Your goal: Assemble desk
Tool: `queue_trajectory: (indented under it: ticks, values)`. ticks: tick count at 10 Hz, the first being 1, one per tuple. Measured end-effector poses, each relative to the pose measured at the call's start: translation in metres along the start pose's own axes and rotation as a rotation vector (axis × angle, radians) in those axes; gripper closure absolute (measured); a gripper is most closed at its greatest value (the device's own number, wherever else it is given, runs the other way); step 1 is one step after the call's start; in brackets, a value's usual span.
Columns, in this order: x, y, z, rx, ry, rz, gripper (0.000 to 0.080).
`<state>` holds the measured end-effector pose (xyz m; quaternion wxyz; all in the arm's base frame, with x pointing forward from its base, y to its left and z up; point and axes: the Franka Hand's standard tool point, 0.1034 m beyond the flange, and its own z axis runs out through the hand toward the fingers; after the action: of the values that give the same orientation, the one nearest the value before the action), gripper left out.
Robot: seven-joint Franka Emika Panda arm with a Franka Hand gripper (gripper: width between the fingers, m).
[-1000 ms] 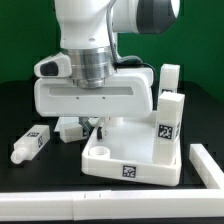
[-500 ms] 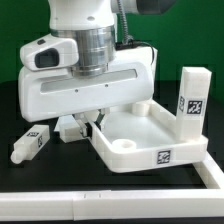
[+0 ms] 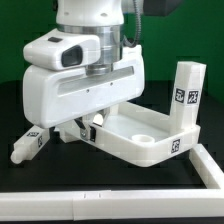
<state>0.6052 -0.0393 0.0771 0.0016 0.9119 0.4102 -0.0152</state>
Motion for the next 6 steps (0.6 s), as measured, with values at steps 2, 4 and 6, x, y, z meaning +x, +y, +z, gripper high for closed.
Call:
queue_trajectory:
  ticks: [2,4,6]
  values:
    - [0.033,0.020,0.000,-0.026,-0.003,-0.245,0.0745]
    - [0.024,0.021,0.004,-0.027,-0.014,-0.382,0.0745]
    - [0.022,0.023,0.005,-0.035,-0.042,-0.510,0.0745]
